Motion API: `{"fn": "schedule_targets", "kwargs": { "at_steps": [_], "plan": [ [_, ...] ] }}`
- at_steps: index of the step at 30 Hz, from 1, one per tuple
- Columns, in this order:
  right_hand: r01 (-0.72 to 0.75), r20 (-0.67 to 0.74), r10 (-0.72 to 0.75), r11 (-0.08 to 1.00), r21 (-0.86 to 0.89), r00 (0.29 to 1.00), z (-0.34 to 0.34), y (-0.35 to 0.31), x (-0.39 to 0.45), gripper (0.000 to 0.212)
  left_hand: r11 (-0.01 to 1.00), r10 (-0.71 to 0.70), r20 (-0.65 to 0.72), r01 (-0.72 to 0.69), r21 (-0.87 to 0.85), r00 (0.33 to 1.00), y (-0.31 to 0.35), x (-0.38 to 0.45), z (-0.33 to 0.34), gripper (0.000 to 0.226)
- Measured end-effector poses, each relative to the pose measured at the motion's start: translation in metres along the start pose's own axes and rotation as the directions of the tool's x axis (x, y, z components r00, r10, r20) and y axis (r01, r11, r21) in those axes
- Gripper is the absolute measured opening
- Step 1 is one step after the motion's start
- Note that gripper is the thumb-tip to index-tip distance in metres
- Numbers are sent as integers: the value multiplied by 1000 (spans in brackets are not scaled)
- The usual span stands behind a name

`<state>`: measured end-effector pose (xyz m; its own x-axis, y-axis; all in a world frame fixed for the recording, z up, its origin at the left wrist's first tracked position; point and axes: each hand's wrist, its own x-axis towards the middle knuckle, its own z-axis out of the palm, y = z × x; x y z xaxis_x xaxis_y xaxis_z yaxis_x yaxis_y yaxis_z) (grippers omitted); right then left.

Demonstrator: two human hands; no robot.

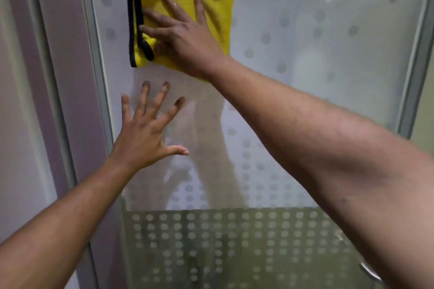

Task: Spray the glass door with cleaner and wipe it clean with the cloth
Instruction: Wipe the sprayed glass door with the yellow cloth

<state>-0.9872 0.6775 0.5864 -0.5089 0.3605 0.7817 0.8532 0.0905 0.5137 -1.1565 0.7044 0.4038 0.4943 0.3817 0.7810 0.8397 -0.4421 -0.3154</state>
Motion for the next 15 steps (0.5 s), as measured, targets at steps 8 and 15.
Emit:
{"fn": "schedule_targets", "kwargs": {
  "at_steps": [8, 15],
  "plan": [
    [87, 5, -87, 996, -33, 996, -9, 46, -38, 45, 1000, 1, 6, 0, -24, 1000, -3, 1, -1, 124],
    [-394, -132, 410, 910, 132, 903, -37, 168, -156, 57, 1000, 5, -1, -5, -25, 1000, -2, 0, 0, 127]
  ]
}}
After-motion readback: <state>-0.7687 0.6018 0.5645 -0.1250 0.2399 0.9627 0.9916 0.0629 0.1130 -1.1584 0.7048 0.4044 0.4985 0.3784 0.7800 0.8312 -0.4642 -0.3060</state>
